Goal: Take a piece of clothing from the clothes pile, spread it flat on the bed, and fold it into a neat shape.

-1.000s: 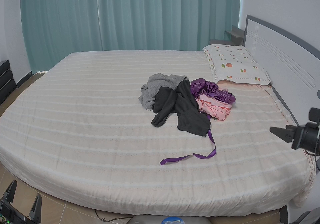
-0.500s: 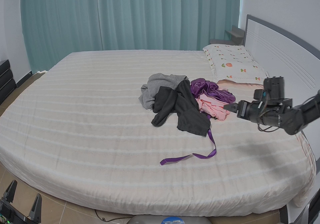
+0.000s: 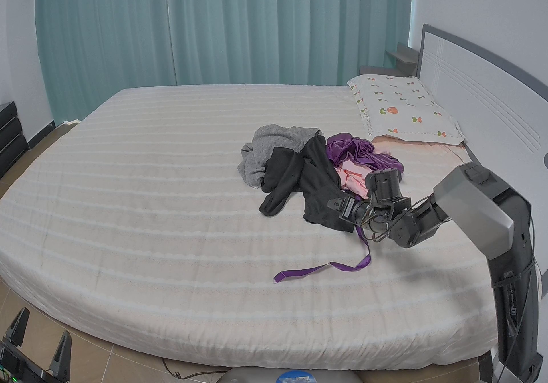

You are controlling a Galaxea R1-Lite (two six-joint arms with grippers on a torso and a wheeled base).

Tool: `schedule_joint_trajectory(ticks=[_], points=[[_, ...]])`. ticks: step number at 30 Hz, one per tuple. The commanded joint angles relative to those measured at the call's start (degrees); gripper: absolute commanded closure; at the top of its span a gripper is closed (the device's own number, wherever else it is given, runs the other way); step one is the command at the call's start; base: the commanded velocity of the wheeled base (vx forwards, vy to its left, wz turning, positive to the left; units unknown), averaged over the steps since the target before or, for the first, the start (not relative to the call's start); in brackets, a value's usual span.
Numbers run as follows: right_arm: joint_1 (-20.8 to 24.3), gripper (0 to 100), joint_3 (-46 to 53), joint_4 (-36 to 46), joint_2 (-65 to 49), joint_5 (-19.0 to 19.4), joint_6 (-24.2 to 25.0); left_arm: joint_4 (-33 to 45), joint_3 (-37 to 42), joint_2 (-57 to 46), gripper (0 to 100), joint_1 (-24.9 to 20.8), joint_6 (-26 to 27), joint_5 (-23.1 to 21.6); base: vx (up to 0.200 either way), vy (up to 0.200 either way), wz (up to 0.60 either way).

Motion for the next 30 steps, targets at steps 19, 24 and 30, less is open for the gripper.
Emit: schedule_joint_trajectory(ticks=[19,24,30], points=[[1.4,0,-9.2,-0.2,10.6,-2.7,0.6,0.0,1.0,-1.0,0,0.0,0.0,0.0,0.000,0.000,0.00],[1.7,100,-10.1,-0.2,11.4,-3.4,0.6,0.0,1.0,-1.0,0,0.0,0.0,0.0,0.000,0.000,0.00],[2.1,100,-9.8,-0.2,11.0,-3.4,0.6,0.0,1.0,-1.0,0,0.0,0.0,0.0,0.000,0.000,0.00]])
